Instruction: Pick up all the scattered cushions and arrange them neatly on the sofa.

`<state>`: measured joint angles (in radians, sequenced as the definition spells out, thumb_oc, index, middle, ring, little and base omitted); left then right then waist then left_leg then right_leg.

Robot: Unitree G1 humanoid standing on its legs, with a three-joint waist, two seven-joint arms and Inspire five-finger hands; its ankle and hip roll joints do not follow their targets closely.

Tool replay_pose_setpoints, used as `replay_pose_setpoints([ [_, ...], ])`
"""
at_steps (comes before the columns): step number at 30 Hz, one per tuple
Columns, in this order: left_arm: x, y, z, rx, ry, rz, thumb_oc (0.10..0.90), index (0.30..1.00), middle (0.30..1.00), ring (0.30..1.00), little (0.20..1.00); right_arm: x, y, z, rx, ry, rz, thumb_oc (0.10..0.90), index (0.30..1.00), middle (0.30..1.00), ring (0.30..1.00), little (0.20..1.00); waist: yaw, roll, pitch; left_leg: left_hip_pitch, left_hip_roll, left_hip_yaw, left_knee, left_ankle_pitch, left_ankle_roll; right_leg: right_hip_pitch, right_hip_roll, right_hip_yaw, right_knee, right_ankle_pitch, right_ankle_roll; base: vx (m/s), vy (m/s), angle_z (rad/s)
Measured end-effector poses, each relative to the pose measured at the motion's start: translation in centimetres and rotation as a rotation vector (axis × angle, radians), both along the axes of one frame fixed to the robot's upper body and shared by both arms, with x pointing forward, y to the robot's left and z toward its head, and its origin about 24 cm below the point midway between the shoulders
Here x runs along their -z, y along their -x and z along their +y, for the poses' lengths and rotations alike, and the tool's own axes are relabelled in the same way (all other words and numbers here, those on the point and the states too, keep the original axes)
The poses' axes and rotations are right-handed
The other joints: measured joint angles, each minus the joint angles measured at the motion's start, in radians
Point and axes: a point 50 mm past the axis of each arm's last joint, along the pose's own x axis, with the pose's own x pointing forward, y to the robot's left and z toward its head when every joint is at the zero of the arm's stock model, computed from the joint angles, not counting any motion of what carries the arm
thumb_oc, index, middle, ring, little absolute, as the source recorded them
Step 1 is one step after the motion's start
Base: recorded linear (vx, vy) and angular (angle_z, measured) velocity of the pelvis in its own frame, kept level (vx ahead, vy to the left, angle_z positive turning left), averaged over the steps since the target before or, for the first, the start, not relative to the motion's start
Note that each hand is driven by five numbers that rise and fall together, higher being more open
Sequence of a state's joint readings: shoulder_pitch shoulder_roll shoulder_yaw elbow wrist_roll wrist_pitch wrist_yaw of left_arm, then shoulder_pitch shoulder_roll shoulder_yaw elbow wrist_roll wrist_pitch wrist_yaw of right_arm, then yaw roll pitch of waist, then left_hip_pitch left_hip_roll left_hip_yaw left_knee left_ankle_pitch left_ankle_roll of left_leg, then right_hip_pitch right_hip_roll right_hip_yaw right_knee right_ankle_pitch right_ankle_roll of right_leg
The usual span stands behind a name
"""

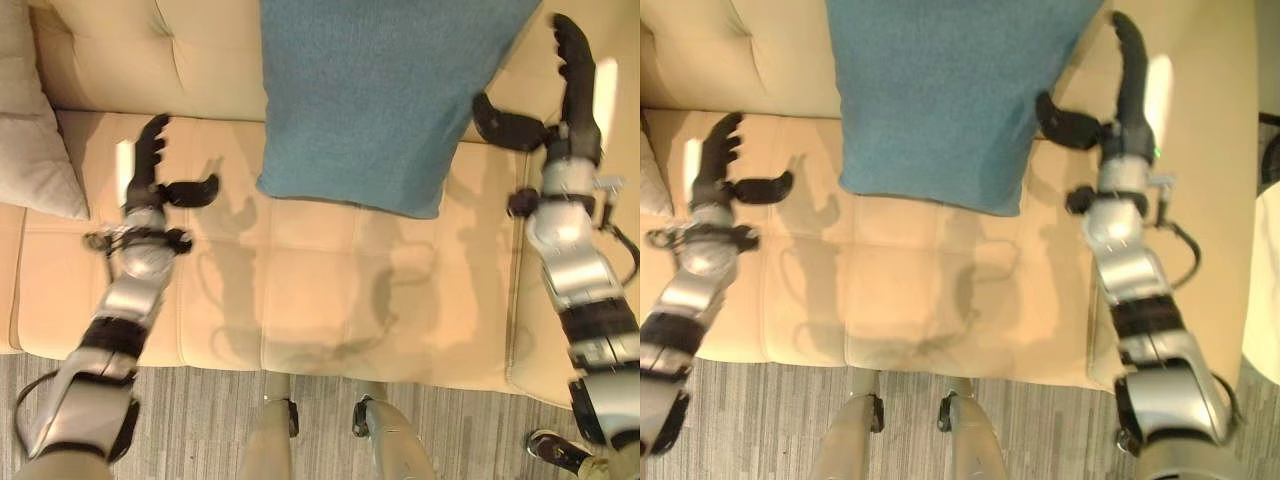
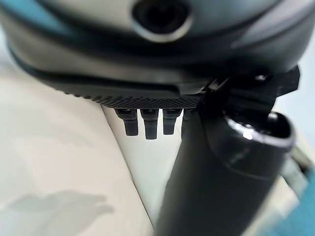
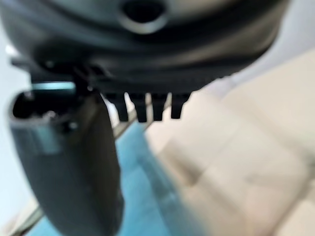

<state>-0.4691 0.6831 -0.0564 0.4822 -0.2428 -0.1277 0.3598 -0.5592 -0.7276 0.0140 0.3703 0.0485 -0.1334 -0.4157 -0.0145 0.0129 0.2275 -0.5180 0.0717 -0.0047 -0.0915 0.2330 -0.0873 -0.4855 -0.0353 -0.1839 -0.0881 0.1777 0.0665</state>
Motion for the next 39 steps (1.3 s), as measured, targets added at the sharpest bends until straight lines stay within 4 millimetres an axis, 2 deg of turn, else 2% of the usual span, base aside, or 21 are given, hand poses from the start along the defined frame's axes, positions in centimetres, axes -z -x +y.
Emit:
replay_pose_setpoints([
  [1,1.5,0.8,0.5,-0.022,0.022,0.04,0.8,0.9,0.9,0.9,0.9,1.9,0.5,-1.3,0.048,-0.029,0.067,0.8,0.9,0.9,0.9,0.9,0.0,0.001,0.0,0.025,-0.001,-0.001,0.0,-0.002,-0.001,0.027,-0.002,-0.001,0.001,-0.013,-0.004,0.0,-0.004,0.07],
  [3,3.1,1.8,0.9,-0.029,0.048,0.08,0.8,0.9,0.9,0.9,0.9,3.1,1.0,-2.2,0.069,-0.05,0.116,0.8,0.9,0.9,0.9,0.9,0.002,0.009,-0.004,0.042,0.002,-0.001,0.0,-0.027,0.002,0.038,0.001,-0.001,0.01,-0.017,-0.005,0.0,0.003,-0.02],
  [5,4.7,3.1,0.3,-0.006,0.123,0.086,0.8,0.9,0.9,0.9,0.9,4.4,2.1,-2.5,0.063,-0.069,0.137,0.8,0.9,0.9,0.9,0.9,0.003,0.012,-0.005,0.051,-0.001,-0.001,0.0,-0.027,0.002,0.046,-0.001,-0.002,0.014,-0.018,-0.005,0.0,0.0,0.0],
  [7,8.2,4.8,-1.2,0.009,0.258,0.134,0.8,0.9,0.9,0.9,0.9,8.2,3.5,-2.3,0.057,-0.129,0.234,0.8,0.9,0.9,0.9,0.9,0.003,0.013,-0.005,0.098,-0.005,0.0,0.0,-0.026,0.004,0.094,-0.004,-0.002,0.013,-0.026,0.006,0.0,0.004,0.06],
  [8,10.7,6.2,-1.9,0.015,0.321,0.199,0.8,0.9,0.9,0.9,0.9,11.0,4.7,-2.1,0.05,-0.158,0.322,0.8,0.9,0.9,0.9,0.9,0.0,0.013,-0.005,0.137,-0.007,0.0,0.0,-0.027,0.003,0.136,-0.008,-0.003,0.013,-0.037,0.015,0.01,0.011,0.11],
  [10,13.4,8.3,-2.1,0.007,0.359,0.294,0.8,0.9,0.9,0.9,0.9,14.0,6.3,-1.9,0.045,-0.187,0.431,0.8,0.9,0.9,0.9,0.9,-0.001,0.014,-0.005,0.188,-0.007,0.002,0.0,-0.04,0.007,0.188,-0.012,-0.005,0.011,-0.05,0.01,0.01,0.003,0.04],
  [11,14.2,9.2,-2.1,0.0,0.369,0.324,0.8,0.9,0.9,0.9,0.9,14.9,6.8,-1.7,0.043,-0.199,0.46,0.8,0.9,0.9,0.9,0.9,0.0,0.015,-0.005,0.203,-0.006,0.005,0.0,-0.044,0.007,0.203,-0.012,-0.004,0.008,-0.053,0.012,0.01,0.008,-0.05],
  [12,16.5,11.7,-1.8,-0.031,0.382,0.426,0.8,0.9,0.9,0.9,0.9,17.3,8.4,-1.6,0.048,-0.225,0.556,0.8,0.9,0.9,0.9,0.9,0.0,0.017,-0.007,0.249,-0.007,0.014,0.0,-0.052,0.005,0.253,-0.014,-0.003,-0.003,-0.059,0.014,0.01,0.012,-0.04],
  [13,18.7,13.9,-1.5,-0.062,0.391,0.534,0.8,0.9,0.9,0.9,0.9,19.4,10.0,-2.0,0.079,-0.239,0.641,0.8,0.9,0.9,0.9,0.9,-0.001,0.035,-0.019,0.28,0.0,0.013,-0.001,-0.072,0.013,0.284,-0.007,-0.004,-0.003,-0.066,0.012,0.0,0.0,0.0],
  [17,23.2,19.1,-2.2,-0.128,0.451,0.756,0.8,0.9,0.9,0.9,0.9,23.1,13.4,-2.8,0.127,-0.257,0.826,0.8,0.9,0.9,0.9,0.9,-0.005,0.052,-0.051,0.342,0.0,0.021,-0.001,-0.094,0.019,0.344,-0.007,-0.001,-0.003,-0.076,0.006,0.0,0.009,-0.02],
  [19,25.2,21.2,-3.1,-0.129,0.483,0.892,0.8,0.9,0.9,0.9,0.9,24.9,15.0,-2.9,0.14,-0.259,0.94,0.8,0.9,0.9,0.9,0.9,-0.007,0.052,-0.065,0.382,0.0,0.023,-0.001,-0.102,0.027,0.383,-0.006,0.0,-0.004,-0.083,0.007,0.01,0.008,-0.02],
  [22,26.7,23.4,-3.8,-0.119,0.481,1.007,0.8,0.9,0.9,0.9,0.9,26.4,16.2,-2.5,0.127,-0.221,1.031,0.8,0.9,0.9,0.9,0.9,-0.016,0.044,-0.079,0.402,0.001,0.025,-0.001,-0.106,0.028,0.403,-0.006,0.001,-0.004,-0.083,0.006,0.0,0.0,0.0],
  [23,27.9,25.0,-4.6,-0.133,0.504,1.087,0.8,0.9,0.9,0.9,0.9,27.9,17.1,-1.8,0.107,-0.194,1.124,0.8,0.9,0.9,0.9,0.9,-0.024,0.036,-0.093,0.434,0.001,0.026,-0.001,-0.112,0.029,0.434,-0.007,0.002,-0.004,-0.089,0.006,0.0,0.0,0.0],
  [24,28.3,25.8,-5.0,-0.134,0.524,1.122,0.8,0.9,0.9,0.9,0.9,28.5,17.6,-1.5,0.092,-0.182,1.163,0.8,0.9,0.9,0.9,0.9,-0.024,0.033,-0.108,0.443,0.001,0.026,-0.002,-0.119,0.037,0.443,-0.007,0.002,-0.004,-0.094,-0.001,0.0,0.0,0.0],
  [26,28.8,26.8,-5.7,-0.126,0.54,1.163,0.8,0.9,0.9,0.9,0.9,29.5,19.1,-1.0,0.067,-0.158,1.237,0.8,0.9,0.9,0.9,0.9,-0.024,0.027,-0.139,0.446,0.001,0.028,-0.001,-0.123,0.041,0.444,-0.008,0.004,-0.005,-0.094,-0.003,0.0,0.0,0.0],
  [28,29.5,27.6,-6.4,-0.095,0.503,1.245,0.8,0.9,0.9,0.9,0.9,30.9,20.0,-0.5,0.08,-0.18,1.306,0.8,0.9,0.9,0.9,0.9,-0.021,0.023,-0.146,0.479,0.001,0.037,-0.002,-0.127,0.045,0.475,-0.007,0.011,-0.004,-0.095,-0.004,0.0,0.01,-0.08],
  [34,30.0,27.9,-6.9,-0.113,0.497,1.282,0.8,0.9,0.9,0.9,0.9,33.6,23.0,1.1,0.135,-0.315,1.417,0.8,0.9,0.9,0.9,0.9,-0.024,0.03,-0.169,0.512,0.001,0.05,-0.006,-0.131,0.045,0.502,-0.008,0.024,-0.005,-0.096,-0.004,0.01,0.015,-0.08],
  [39,30.1,27.6,-7.1,-0.106,0.476,1.298,0.8,0.9,0.9,0.9,0.9,34.7,24.8,1.6,0.164,-0.355,1.498,0.8,0.9,0.9,0.9,0.9,-0.024,0.036,-0.177,0.52,0.002,0.05,-0.006,-0.132,0.046,0.509,-0.007,0.024,-0.005,-0.096,-0.005,0.01,0.003,0.0],
])
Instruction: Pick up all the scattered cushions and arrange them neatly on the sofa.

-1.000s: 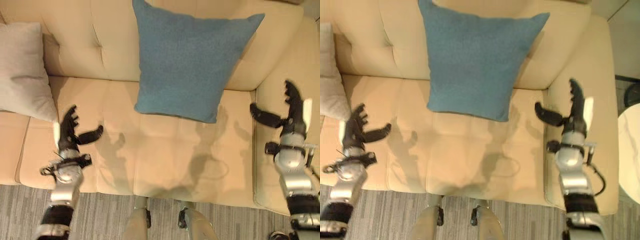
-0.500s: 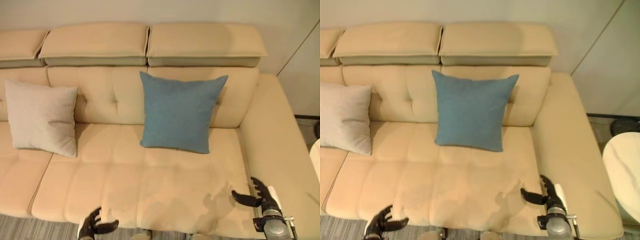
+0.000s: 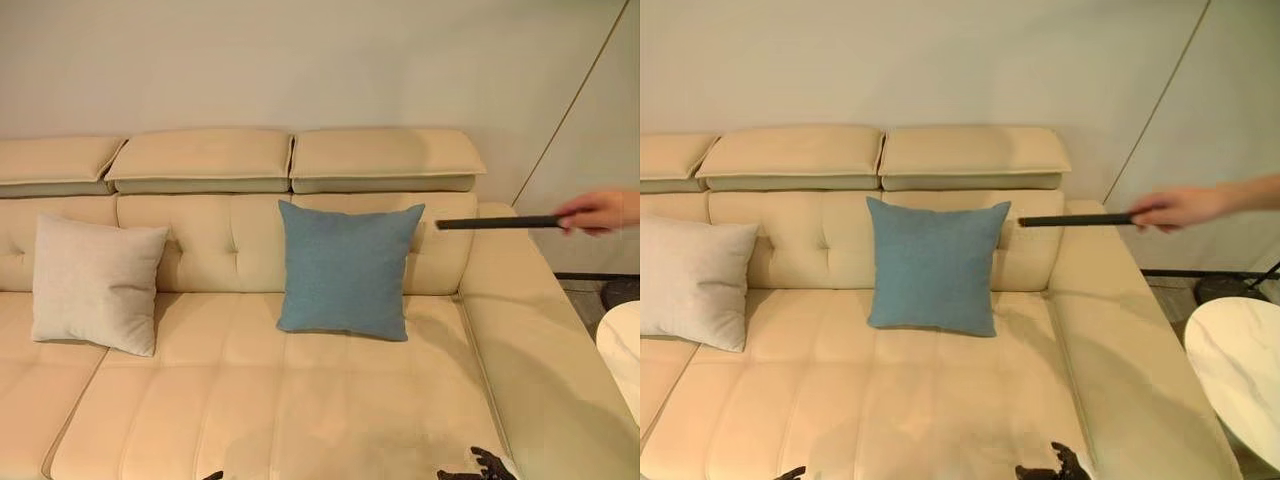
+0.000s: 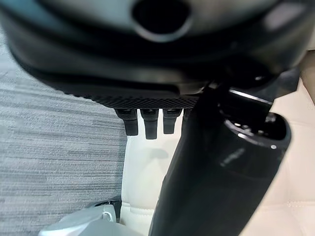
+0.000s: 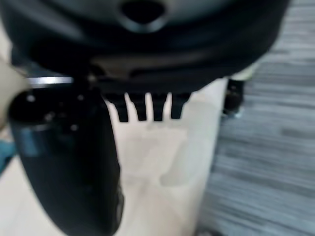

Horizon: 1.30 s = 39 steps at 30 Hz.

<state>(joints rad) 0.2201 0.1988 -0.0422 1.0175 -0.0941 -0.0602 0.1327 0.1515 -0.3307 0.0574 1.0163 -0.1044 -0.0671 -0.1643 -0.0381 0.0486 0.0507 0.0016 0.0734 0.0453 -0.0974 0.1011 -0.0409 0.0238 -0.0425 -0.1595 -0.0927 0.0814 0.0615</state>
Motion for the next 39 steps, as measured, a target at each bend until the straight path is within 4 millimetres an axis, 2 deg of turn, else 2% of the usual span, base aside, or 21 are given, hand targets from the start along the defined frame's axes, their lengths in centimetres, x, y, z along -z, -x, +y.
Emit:
replay_pose_setpoints([
  [5,0.0,-0.5,-0.4,0.033,-0.004,-0.002,0.8,0.9,0.9,0.9,0.9,0.2,0.2,0.1,0.008,0.008,0.021,0.8,0.9,0.9,0.9,0.9,0.001,-0.008,-0.011,0.016,0.0,0.0,0.0,-0.002,0.003,0.016,0.0,0.0,-0.006,0.0,0.0,0.0,0.0,0.0],
  [11,0.0,-1.7,-1.0,0.117,-0.015,-0.015,0.8,0.9,0.9,0.9,0.9,0.2,-1.2,0.7,-0.034,0.005,0.006,0.8,0.9,0.9,0.9,0.9,0.002,-0.012,-0.014,0.019,0.0,0.0,0.0,-0.002,0.003,0.019,0.0,0.0,-0.006,0.0,0.0,0.0,0.0,0.0],
  [39,0.3,-1.2,-0.6,0.115,-0.044,0.03,0.8,0.9,0.9,0.9,0.9,1.0,-0.2,1.9,-0.042,-0.004,0.065,0.8,0.9,0.9,0.9,0.9,0.004,-0.024,-0.028,0.027,0.0,-0.003,0.0,-0.003,0.004,0.035,0.0,-0.006,-0.006,-0.001,-0.002,0.0,0.0,0.0],
])
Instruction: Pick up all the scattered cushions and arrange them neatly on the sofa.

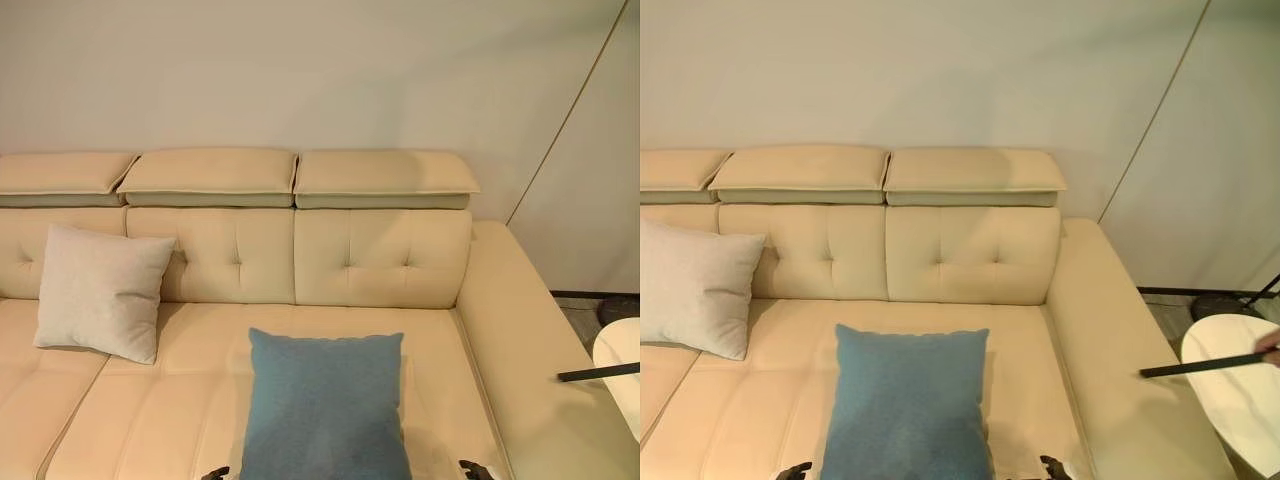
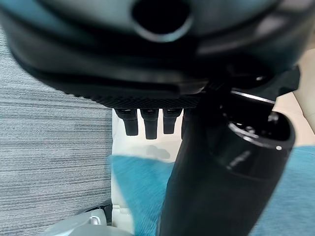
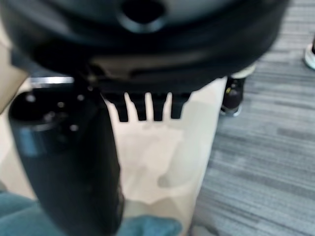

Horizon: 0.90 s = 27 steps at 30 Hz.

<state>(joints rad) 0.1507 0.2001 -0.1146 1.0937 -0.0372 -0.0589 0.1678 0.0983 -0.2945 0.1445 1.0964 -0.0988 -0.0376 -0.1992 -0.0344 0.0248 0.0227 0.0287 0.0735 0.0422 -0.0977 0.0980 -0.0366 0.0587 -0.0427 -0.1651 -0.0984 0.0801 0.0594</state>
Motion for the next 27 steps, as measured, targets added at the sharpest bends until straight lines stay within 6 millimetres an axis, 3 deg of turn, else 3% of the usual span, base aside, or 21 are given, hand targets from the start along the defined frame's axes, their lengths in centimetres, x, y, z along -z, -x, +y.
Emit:
replay_pose_setpoints([
  [16,0.0,0.0,0.1,-0.001,-0.003,-0.001,0.8,0.9,0.9,0.9,0.9,-0.3,-0.8,-0.2,-0.004,0.011,-0.027,0.8,0.9,0.9,0.9,0.9,0.0,0.005,-0.003,0.002,0.0,-0.002,0.0,0.0,0.0,0.0,0.0,-0.004,0.0,0.0,0.0,0.0,0.0,0.0],
  [20,-0.1,-0.2,0.4,-0.012,-0.011,-0.011,0.8,0.9,0.9,0.9,0.9,-1.5,-2.8,-1.3,-0.008,0.034,-0.115,0.8,0.9,0.9,0.9,0.9,0.0,0.006,-0.003,-0.001,0.0,-0.001,0.0,0.0,0.0,-0.003,-0.001,-0.004,0.0,-0.003,-0.004,0.0,0.0,0.0],
  [21,-0.3,-0.5,0.8,-0.02,-0.029,-0.026,0.8,0.9,0.9,0.9,0.9,-2.6,-4.4,-2.1,0.006,0.054,-0.191,0.8,0.9,0.9,0.9,0.9,0.0,0.006,-0.002,0.0,0.0,-0.001,0.0,0.0,0.0,-0.003,-0.001,-0.004,0.0,-0.003,-0.004,0.0,0.0,0.0],
  [27,-2.0,-3.6,1.8,-0.07,-0.049,-0.175,0.8,0.9,0.9,0.9,0.9,-6.4,-9.3,-3.8,0.036,0.102,-0.425,0.8,0.9,0.9,0.9,0.9,0.02,0.007,0.001,-0.005,0.0,0.0,0.0,-0.001,0.002,-0.007,-0.001,-0.007,-0.001,-0.002,-0.003,0.02,0.005,0.01],
])
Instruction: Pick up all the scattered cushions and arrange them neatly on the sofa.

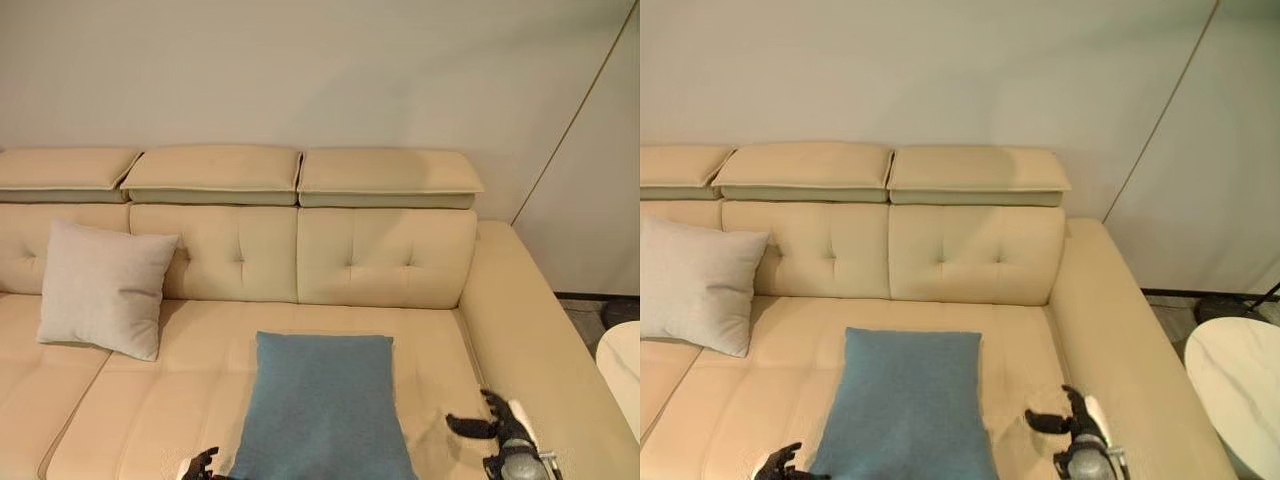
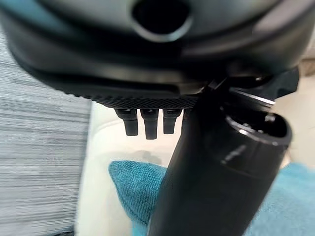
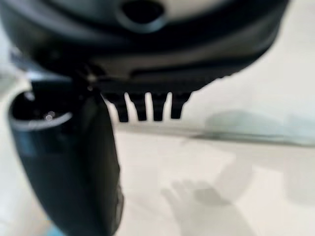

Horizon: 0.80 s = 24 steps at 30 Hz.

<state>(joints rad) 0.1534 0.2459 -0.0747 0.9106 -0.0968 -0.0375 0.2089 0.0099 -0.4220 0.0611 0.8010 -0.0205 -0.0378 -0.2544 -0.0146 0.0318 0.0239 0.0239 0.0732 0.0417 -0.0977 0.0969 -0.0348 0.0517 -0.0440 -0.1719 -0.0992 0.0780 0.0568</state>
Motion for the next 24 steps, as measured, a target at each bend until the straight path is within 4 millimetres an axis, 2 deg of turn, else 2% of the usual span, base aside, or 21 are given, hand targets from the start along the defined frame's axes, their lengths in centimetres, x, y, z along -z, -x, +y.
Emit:
replay_pose_setpoints([
  [8,-1.8,-3.1,0.0,-0.076,0.016,-0.166,0.8,0.9,0.9,0.9,0.9,-1.3,-3.5,2.5,-0.008,-0.082,-0.131,0.8,0.9,0.9,0.9,0.9,0.005,0.005,0.018,-0.028,-0.003,-0.022,0.004,0.004,0.004,-0.016,-0.002,-0.02,0.0,-0.006,0.007,0.01,-0.004,0.08],
  [10,-2.2,-4.0,-0.1,-0.069,0.017,-0.196,0.8,0.9,0.9,0.9,0.9,-1.6,-4.5,3.2,0.002,-0.105,-0.163,0.8,0.9,0.9,0.9,0.9,0.004,0.008,0.031,-0.048,-0.003,-0.027,0.004,0.013,-0.004,-0.035,-0.002,-0.026,0.0,-0.005,0.006,-0.03,-0.006,0.09],
  [17,-3.2,-5.7,-0.5,-0.062,0.041,-0.261,0.8,0.9,0.9,0.9,0.9,-2.1,-5.6,4.2,-0.023,-0.12,-0.189,0.8,0.9,0.9,0.9,0.9,0.011,0.016,0.054,-0.084,-0.005,-0.048,0.005,0.023,-0.008,-0.061,-0.003,-0.05,0.0,-0.006,0.007,0.01,0.003,0.09],
  [19,-4.0,-6.5,-0.5,-0.028,0.047,-0.307,0.8,0.9,0.9,0.9,0.9,-2.5,-5.9,4.2,-0.029,-0.12,-0.209,0.8,0.9,0.9,0.9,0.9,0.021,0.021,0.058,-0.084,-0.005,-0.05,0.005,0.023,-0.008,-0.059,-0.003,-0.053,0.0,-0.008,0.009,0.04,0.018,0.04],
  [24,-6.1,-7.7,1.4,0.095,0.017,-0.37,0.8,0.9,0.9,0.9,0.9,-2.6,-5.9,3.9,-0.038,-0.122,-0.204,0.8,0.9,0.9,0.9,0.9,0.028,0.037,0.069,-0.059,-0.006,-0.055,0.005,0.021,-0.008,-0.029,-0.004,-0.059,-0.001,-0.015,0.018,0.04,0.02,0.04],
])
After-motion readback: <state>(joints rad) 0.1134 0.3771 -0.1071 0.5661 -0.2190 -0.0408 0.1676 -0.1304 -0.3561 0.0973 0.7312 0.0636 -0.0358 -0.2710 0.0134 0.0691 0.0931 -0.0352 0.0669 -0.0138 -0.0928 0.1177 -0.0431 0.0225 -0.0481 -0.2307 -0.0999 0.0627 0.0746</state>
